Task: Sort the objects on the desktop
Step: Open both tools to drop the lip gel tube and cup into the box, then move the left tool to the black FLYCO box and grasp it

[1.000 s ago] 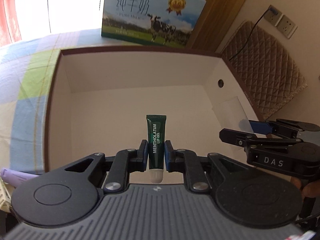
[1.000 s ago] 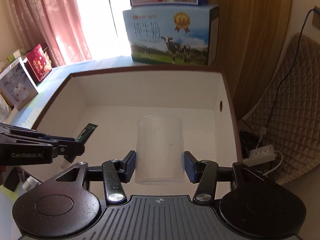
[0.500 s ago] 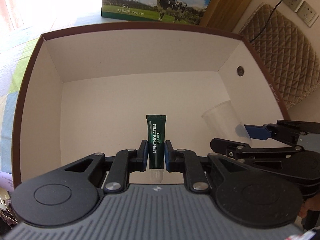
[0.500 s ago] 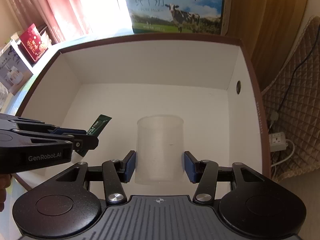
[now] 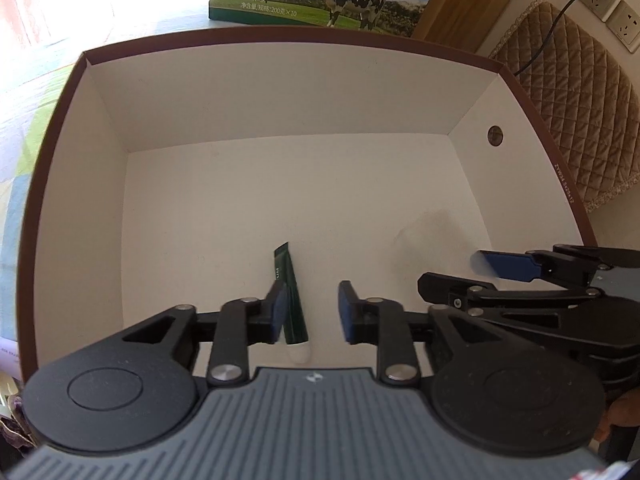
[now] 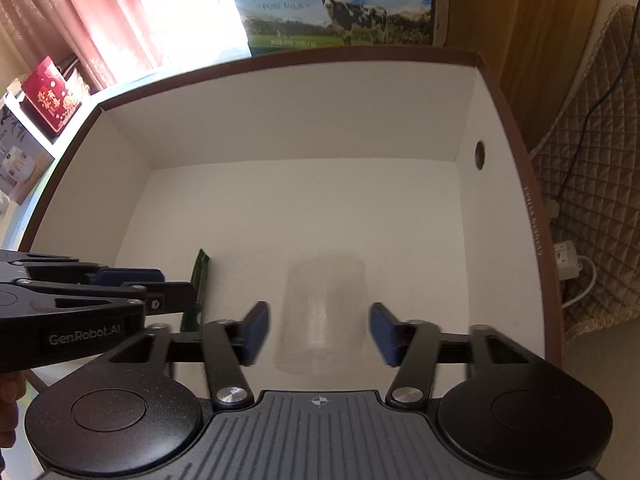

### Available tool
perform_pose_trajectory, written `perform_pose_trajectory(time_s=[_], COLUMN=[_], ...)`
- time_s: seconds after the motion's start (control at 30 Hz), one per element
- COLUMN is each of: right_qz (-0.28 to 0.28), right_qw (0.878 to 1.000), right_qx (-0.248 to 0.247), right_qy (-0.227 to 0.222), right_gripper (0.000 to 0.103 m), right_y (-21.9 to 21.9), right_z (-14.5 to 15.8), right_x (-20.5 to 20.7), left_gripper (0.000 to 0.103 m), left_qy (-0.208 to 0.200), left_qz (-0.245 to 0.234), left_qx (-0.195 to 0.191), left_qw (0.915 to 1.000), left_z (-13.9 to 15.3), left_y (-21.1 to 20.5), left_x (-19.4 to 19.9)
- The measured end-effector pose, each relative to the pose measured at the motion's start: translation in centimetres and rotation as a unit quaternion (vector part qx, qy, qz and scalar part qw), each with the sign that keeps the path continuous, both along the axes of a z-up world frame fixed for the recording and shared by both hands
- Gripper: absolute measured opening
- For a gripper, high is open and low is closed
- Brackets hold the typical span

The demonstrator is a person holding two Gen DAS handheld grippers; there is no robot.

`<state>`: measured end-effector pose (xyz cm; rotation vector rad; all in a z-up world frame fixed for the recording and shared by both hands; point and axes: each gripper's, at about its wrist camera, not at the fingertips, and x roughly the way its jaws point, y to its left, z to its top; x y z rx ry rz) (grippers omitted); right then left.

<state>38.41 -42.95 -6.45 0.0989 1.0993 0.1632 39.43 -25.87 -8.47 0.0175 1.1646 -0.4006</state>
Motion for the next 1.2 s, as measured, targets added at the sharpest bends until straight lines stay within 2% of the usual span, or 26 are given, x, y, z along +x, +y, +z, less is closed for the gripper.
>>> perform_pose_trajectory(time_s=[0.03,0.23,0.53,0.9,1.2], right_qz=[0.001,-0.002,-0.016,-0.008,0.002], right_qw=[1.0,1.0,0.998,0.994,0.99], right_qx=[-0.003,0.01,0.02,0.015,0.021], right_qy=[-0.006,-0.027,-0.062,-0.106,-0.137], right_gripper=[0.077,0.079,0.086,0.098,0.101], right_y=[0.0,-0.6,0.4,3.7,7.3], right_z=[0.2,1.4,3.6,6.2,7.7], right_x=[-0.2,-1.3,-3.1,-7.0,-10.7], left_gripper=[0.027,0.042,0.057,0.064,0.068], left_qy=[-0.002,-0.023,-0.067,-0.099,-0.12], left_qz=[0.0,0.007,0.037,0.057,0.084], left_qx=[-0.001,-0.006,-0.023,-0.041,-0.041], left_qw=[1.0,0.9997,0.9968,0.9926,0.9884], left_z=[0.2,2.0,5.8,9.2,10.9], left_y=[0.1,1.2,4.7,9.3,14.6], left_x=[-0.1,-0.8,-2.9,-7.2,-11.4])
